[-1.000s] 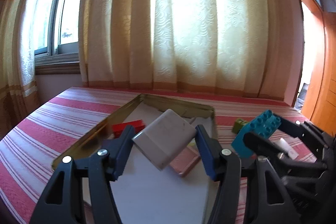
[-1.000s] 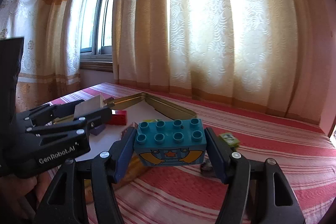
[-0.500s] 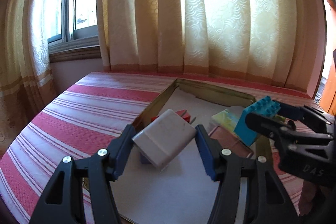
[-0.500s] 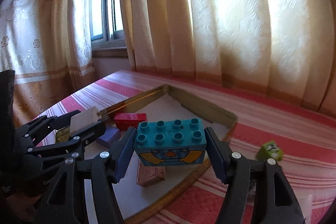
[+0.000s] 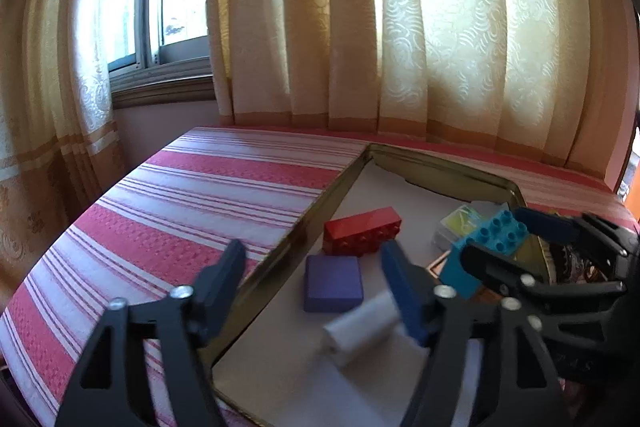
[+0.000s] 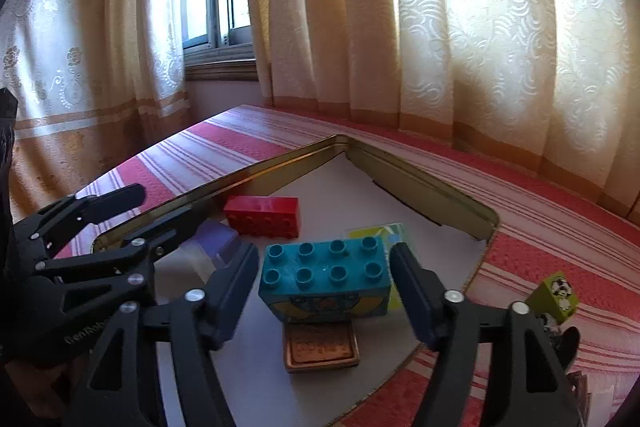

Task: Organize rigid objects
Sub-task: 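Lower both objects into the tin tray and open both grippers, then grasp the white printed box with the right gripper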

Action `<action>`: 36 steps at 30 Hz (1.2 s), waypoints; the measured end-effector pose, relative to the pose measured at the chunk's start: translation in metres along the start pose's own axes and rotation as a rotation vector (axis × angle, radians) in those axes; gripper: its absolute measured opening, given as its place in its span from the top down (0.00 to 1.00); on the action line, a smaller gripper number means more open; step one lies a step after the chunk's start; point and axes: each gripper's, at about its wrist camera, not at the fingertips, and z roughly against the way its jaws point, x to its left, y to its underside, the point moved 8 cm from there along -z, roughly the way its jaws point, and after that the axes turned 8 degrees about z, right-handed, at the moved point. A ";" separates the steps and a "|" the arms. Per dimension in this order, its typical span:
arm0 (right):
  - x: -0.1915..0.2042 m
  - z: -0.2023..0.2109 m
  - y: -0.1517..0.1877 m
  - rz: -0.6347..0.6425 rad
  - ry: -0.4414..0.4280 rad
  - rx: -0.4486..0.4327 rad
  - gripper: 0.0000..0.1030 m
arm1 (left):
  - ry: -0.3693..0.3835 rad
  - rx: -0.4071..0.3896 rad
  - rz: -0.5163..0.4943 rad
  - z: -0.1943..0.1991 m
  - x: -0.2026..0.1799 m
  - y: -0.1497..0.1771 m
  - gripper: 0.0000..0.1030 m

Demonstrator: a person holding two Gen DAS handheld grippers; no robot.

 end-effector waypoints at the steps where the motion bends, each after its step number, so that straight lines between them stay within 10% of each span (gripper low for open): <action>1: -0.001 0.004 0.002 0.002 0.011 -0.005 0.22 | -0.013 -0.010 0.011 0.003 0.003 -0.001 0.08; 13: -0.038 0.080 0.042 -0.035 0.134 -0.057 0.19 | 0.120 -0.071 0.013 0.043 -0.044 0.008 0.00; 24: -0.160 0.159 0.112 -0.244 0.404 -0.035 0.20 | 0.243 -0.020 -0.113 0.059 -0.140 0.038 0.00; 36: -0.190 0.154 0.142 -0.306 0.366 0.073 0.20 | 0.282 0.028 -0.231 0.057 -0.201 0.059 0.00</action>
